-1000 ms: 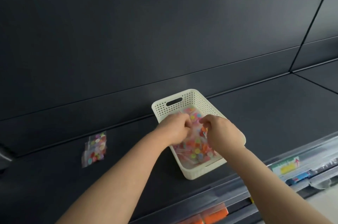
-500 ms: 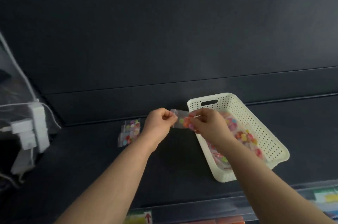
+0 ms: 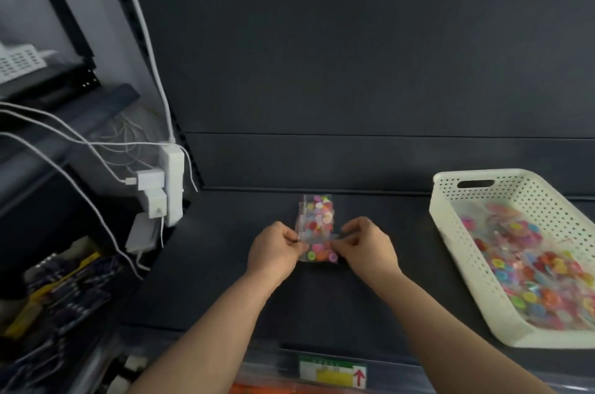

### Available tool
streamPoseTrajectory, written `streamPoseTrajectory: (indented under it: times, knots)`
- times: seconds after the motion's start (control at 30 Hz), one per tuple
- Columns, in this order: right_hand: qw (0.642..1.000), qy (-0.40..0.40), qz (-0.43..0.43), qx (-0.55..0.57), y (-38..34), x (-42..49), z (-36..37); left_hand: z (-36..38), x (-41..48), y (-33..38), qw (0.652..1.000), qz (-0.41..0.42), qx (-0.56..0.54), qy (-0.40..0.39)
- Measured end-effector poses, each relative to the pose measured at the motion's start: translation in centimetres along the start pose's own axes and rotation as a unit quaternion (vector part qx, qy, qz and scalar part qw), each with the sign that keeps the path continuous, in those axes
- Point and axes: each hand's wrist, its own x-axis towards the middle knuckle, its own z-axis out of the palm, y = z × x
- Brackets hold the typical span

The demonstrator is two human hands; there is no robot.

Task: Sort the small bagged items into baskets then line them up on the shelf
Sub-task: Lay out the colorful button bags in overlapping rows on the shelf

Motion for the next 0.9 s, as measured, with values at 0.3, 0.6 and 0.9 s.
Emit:
streamPoseTrajectory:
  times: [0.3,0.6,0.9]
  knots:
    - [0.992,0.071,-0.008,-0.103,-1.4,1.7,2.5,0.0,3.1,-0.3,0.988,0.048,0.147,0.018]
    - [0.928,0.159,-0.120,-0.314,-1.1,0.7,-1.9,-0.2,3.0,2.1,0.985,0.123,0.116,0.019]
    - [0.890,0.265,-0.043,-0.370,3.5,-2.4,-13.3,7.0,-1.7,13.2,0.954,0.291,0.049,-0.054]
